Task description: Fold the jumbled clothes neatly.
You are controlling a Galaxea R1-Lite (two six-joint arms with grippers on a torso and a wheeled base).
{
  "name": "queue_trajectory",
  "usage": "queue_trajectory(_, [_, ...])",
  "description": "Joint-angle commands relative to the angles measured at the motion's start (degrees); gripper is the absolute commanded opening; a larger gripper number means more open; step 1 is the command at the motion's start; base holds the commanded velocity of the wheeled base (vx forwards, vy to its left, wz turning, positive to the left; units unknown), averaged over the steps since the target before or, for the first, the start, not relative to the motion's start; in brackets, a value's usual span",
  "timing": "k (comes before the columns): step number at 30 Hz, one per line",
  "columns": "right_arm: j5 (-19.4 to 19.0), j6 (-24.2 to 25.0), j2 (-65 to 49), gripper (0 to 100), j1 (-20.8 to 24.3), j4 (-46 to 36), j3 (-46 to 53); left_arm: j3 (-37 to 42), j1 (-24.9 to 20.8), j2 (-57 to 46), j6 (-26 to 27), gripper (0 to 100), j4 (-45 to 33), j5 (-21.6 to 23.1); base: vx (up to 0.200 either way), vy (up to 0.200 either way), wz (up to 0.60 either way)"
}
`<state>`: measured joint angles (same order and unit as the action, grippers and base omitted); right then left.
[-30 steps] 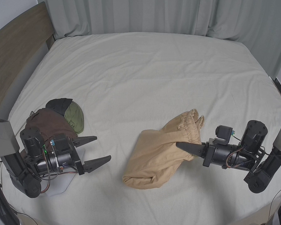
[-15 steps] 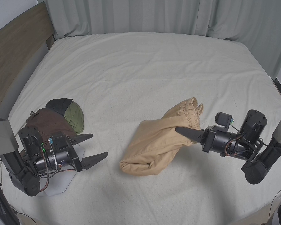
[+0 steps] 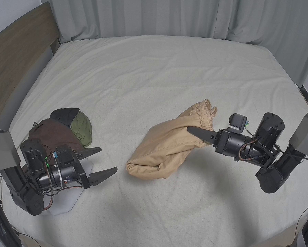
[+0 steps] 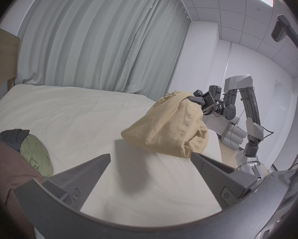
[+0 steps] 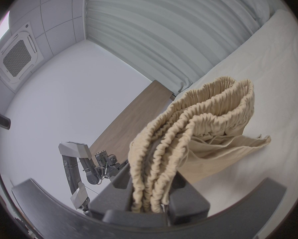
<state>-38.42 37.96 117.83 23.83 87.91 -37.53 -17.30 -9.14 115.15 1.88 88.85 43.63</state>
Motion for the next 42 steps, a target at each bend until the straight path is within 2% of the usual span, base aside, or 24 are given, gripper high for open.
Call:
queue_trajectory(1, [-0.2,1.2,2.5,0,-0.9,0.0,-3.0,0.1,0.0,0.2,0.0,100,0.0,0.1,0.0,0.0,0.0])
queue_trajectory(9, [-0.7,6.0,3.0,0,-1.8,-2.5,-10.4,0.3,-0.2,0.2,0.1,100,0.0,0.1,0.0,0.0,0.0])
queue_trajectory(28, [-0.7,7.5,9.7,0,-4.3,-18.6,-33.0,0.7,-0.1,0.9,0.5,100,0.0,0.2,0.0,0.0,0.0])
queue_trajectory(42, [-0.7,7.7,15.3,0,-5.3,-19.6,-38.9,1.1,-0.1,1.9,0.8,100,0.1,0.2,0.0,0.0,0.0])
